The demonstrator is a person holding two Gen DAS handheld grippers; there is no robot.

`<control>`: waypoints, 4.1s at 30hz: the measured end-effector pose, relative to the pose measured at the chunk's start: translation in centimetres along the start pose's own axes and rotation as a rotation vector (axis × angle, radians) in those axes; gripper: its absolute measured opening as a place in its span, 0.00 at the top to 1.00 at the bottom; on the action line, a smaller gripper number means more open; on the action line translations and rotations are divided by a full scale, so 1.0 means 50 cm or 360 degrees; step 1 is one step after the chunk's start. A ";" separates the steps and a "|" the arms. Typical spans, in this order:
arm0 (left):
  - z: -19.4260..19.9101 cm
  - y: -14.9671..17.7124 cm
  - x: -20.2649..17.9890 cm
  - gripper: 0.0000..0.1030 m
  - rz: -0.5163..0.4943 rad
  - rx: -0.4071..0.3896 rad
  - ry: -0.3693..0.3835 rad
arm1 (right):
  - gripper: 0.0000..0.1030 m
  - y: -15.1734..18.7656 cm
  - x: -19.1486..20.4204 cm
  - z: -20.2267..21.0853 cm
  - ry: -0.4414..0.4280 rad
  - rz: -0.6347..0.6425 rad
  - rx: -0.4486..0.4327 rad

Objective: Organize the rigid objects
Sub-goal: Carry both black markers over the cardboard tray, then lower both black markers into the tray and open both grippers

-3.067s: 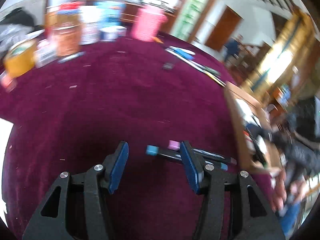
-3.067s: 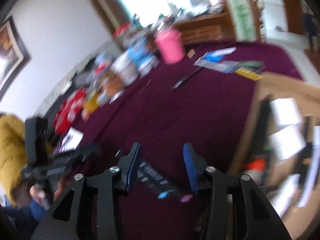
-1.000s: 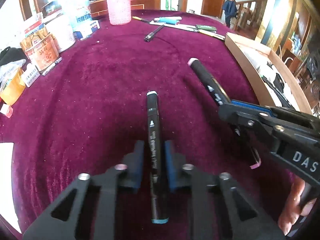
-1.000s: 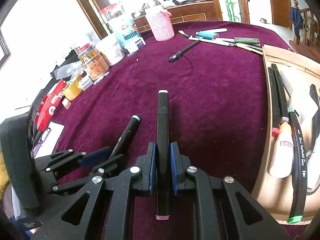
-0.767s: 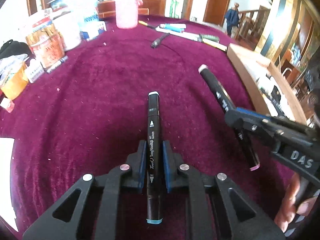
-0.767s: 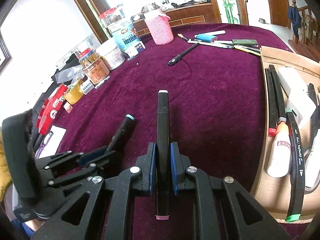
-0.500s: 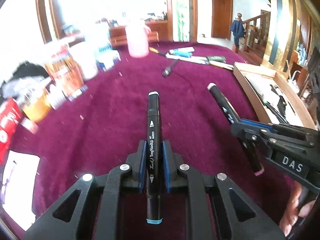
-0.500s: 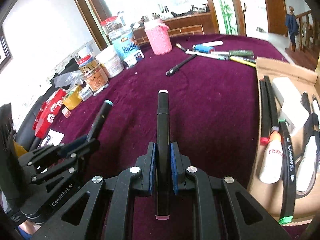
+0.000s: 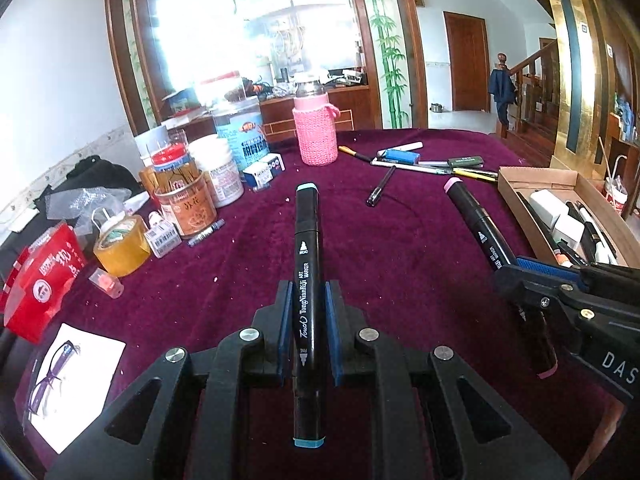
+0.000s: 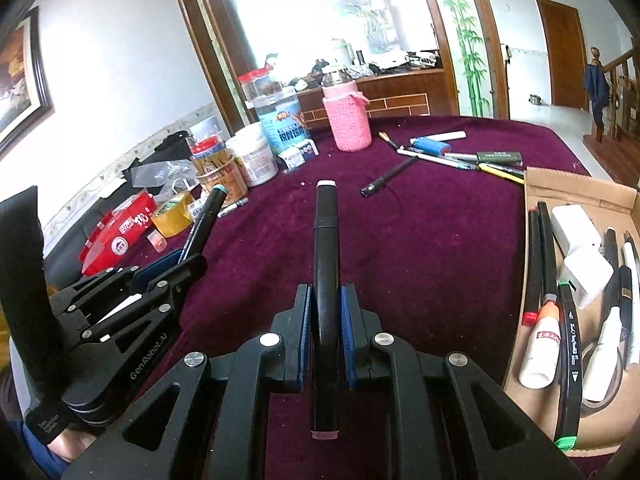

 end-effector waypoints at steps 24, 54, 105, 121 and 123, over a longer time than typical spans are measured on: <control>0.025 -0.006 -0.017 0.87 -0.0051 -0.0073 -0.0057 | 0.88 -0.003 0.009 0.011 -0.0021 0.0022 -0.0037; 0.075 -0.093 -0.158 0.87 -0.0081 0.0053 0.0364 | 0.87 -0.071 -0.167 0.179 0.0247 -0.0374 -0.0319; 0.010 -0.052 -0.498 0.87 -0.0324 0.0225 0.0726 | 0.87 0.007 -0.423 0.213 0.0744 -0.0682 -0.0009; 0.022 -0.048 -0.504 0.87 -0.0367 0.0145 0.0677 | 0.87 0.008 -0.424 0.217 0.0765 -0.0673 -0.0007; 0.023 -0.048 -0.505 0.87 -0.0370 0.0137 0.0672 | 0.87 0.008 -0.423 0.217 0.0763 -0.0671 -0.0006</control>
Point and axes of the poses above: each gripper's, at about its wrist camera, not at the fingertips, and z roughly against the way its jaws point, x to its left, y to its underside, the point moved 4 cm from there along -z, roughly the way its jaws point, and after that the axes turned 9 degrees about -y, right-handed, at the moved point
